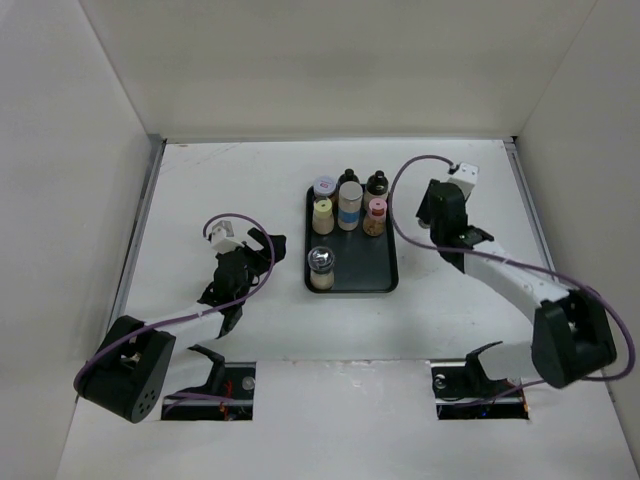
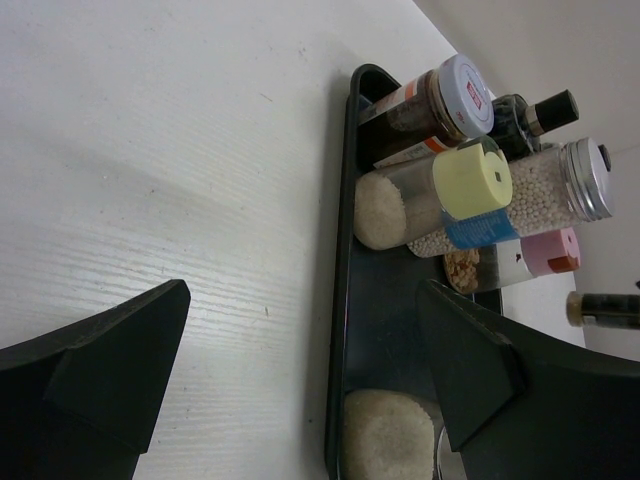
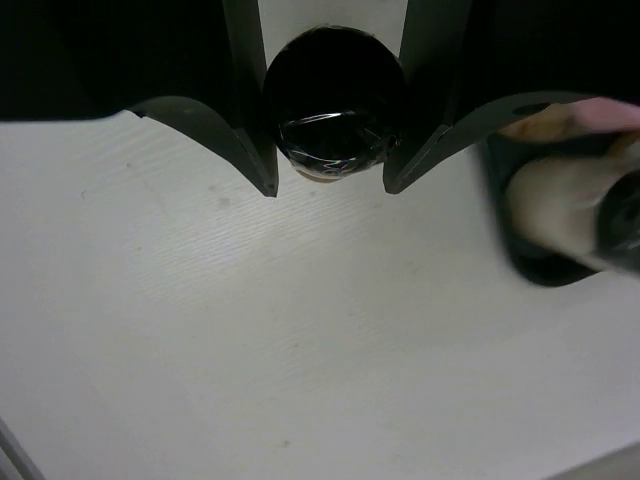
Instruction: Organize the condiment bottles
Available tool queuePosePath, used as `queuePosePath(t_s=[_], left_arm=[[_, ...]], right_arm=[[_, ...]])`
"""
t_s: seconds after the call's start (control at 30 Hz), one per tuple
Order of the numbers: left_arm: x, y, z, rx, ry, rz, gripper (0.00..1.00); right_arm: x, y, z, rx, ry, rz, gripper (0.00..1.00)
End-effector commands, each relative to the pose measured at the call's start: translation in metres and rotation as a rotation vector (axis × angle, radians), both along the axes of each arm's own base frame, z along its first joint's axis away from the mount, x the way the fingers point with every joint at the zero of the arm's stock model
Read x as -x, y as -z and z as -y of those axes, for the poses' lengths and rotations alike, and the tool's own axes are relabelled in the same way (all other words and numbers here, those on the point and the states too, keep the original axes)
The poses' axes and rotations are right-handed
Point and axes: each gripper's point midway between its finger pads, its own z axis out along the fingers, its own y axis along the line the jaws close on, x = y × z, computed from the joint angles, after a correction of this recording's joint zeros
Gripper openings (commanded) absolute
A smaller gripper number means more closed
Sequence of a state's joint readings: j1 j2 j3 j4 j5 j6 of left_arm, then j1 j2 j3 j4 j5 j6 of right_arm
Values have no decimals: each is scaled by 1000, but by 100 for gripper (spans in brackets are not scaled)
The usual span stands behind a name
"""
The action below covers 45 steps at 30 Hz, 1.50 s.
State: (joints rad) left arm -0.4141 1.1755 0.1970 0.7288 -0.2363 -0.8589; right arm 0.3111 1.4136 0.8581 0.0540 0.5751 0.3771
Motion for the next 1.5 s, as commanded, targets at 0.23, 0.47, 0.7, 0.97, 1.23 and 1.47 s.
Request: queuePosePath(t_s=[0.23, 0.47, 0.7, 0.97, 1.23, 1.47], left_arm=[[-6, -9, 0, -2, -18, 30, 100], [-7, -6, -3, -19, -33, 9, 100], [-9, 3, -7, -56, -57, -50, 100], [-10, 5, -14, -72, -83, -67, 100], [-11, 5, -22, -86, -110, -76, 100], [-12, 0, -27, -128, -138, -82, 100]], right_arm=[[90, -9, -132, -102, -363, 12, 43], [102, 17, -166, -74, -444, -51, 43], [112, 42, -170, 12, -430, -106, 43], [115, 57, -169, 33, -424, -132, 59], [117, 38, -169, 7, -444, -90, 87], [105, -36, -139, -124, -401, 117, 100]])
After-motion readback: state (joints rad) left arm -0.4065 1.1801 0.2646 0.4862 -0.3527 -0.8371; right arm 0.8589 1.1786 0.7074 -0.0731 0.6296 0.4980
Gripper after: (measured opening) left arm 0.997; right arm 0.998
